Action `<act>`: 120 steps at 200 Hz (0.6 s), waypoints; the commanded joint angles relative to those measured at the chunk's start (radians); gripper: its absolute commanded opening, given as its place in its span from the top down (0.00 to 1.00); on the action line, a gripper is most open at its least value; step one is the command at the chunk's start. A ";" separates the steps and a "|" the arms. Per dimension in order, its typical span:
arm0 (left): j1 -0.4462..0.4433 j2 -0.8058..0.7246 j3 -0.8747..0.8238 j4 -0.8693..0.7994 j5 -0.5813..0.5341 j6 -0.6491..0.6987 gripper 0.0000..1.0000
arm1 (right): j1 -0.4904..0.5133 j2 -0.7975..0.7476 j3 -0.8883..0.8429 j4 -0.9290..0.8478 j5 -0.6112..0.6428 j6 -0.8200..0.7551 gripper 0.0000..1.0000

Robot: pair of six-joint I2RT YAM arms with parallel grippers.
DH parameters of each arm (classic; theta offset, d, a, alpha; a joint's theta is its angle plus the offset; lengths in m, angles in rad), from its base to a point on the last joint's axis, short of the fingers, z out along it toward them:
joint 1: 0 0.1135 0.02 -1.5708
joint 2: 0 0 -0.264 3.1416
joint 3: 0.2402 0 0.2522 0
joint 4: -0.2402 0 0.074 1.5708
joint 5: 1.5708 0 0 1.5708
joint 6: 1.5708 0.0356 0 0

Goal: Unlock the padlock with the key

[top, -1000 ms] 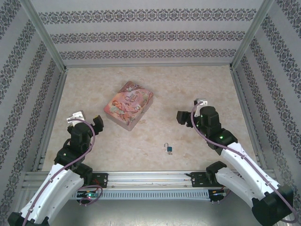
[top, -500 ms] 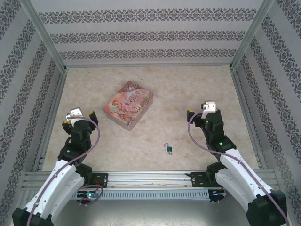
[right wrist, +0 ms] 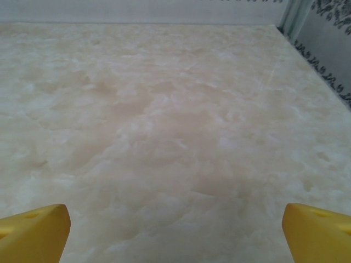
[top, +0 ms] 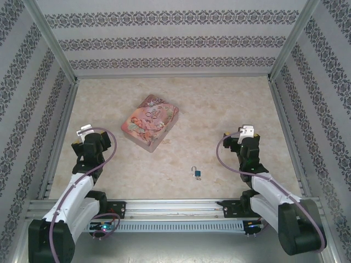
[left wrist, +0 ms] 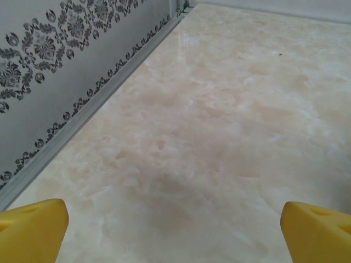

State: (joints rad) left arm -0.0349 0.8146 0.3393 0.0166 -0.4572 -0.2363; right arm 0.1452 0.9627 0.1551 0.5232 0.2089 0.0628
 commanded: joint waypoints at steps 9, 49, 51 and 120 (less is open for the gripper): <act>0.026 0.052 -0.011 0.117 0.040 0.007 0.01 | -0.026 0.119 -0.033 0.353 -0.079 -0.027 0.02; 0.043 0.111 -0.034 0.206 0.128 0.059 0.01 | -0.032 0.283 0.040 0.433 -0.158 -0.111 0.02; 0.044 0.114 -0.036 0.211 0.130 0.060 0.01 | -0.034 0.288 0.042 0.438 -0.157 -0.112 0.02; 0.065 0.215 -0.068 0.391 0.221 0.114 0.01 | -0.080 0.528 0.076 0.619 -0.247 -0.125 0.02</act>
State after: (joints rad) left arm 0.0086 1.0023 0.2787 0.2771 -0.2916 -0.1692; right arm 0.0803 1.4448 0.2043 1.0431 0.0181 -0.0463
